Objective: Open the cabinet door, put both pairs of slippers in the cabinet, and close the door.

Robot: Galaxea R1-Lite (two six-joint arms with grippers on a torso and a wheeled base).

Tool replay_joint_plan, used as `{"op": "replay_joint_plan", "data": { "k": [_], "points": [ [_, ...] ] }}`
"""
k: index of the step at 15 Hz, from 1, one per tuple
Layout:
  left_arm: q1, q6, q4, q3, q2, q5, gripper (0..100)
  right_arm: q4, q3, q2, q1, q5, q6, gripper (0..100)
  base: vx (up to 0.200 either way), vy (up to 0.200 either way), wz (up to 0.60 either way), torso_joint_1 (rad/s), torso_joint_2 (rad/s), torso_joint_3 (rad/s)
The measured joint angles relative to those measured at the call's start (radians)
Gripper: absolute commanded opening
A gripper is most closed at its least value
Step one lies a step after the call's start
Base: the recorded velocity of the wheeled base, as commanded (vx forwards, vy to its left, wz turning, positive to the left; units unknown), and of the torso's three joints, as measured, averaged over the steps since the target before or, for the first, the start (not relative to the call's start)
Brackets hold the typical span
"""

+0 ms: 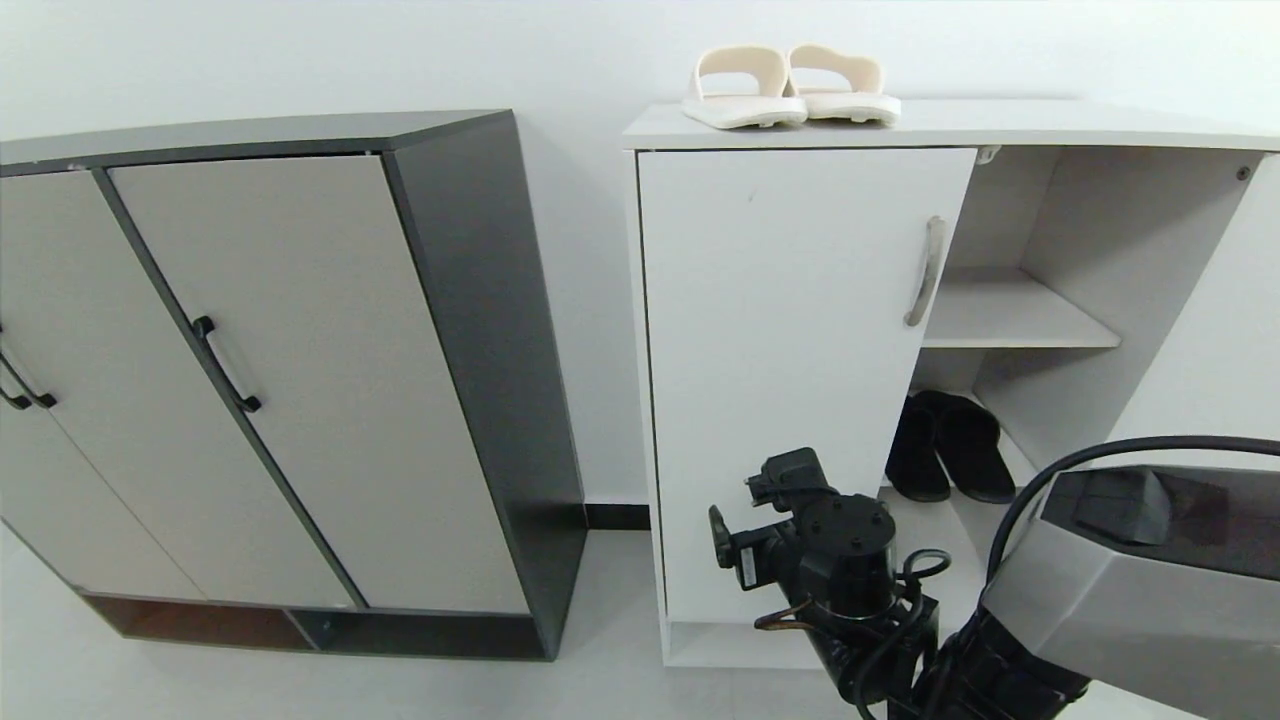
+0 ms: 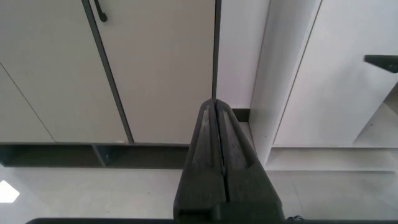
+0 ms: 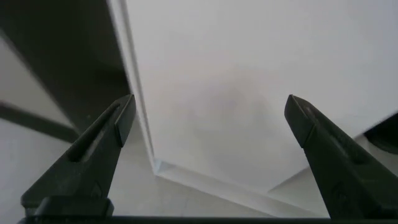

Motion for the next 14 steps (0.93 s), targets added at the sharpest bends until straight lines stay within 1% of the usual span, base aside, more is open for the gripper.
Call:
{"op": "replay_joint_plan", "data": {
  "k": [13,14],
  "points": [
    [-0.001,0.0,0.001,0.0,0.0,0.001,0,0.003,0.013,0.01,0.003,-0.001,0.0,100,0.0,0.0,0.0,0.0,0.0,0.0],
    [-0.001,0.0,0.002,0.0,0.0,0.0,0,0.005,0.017,0.01,0.003,0.0,-0.001,100,0.0,0.0,0.0,0.002,-0.15,-0.163]
  ]
}}
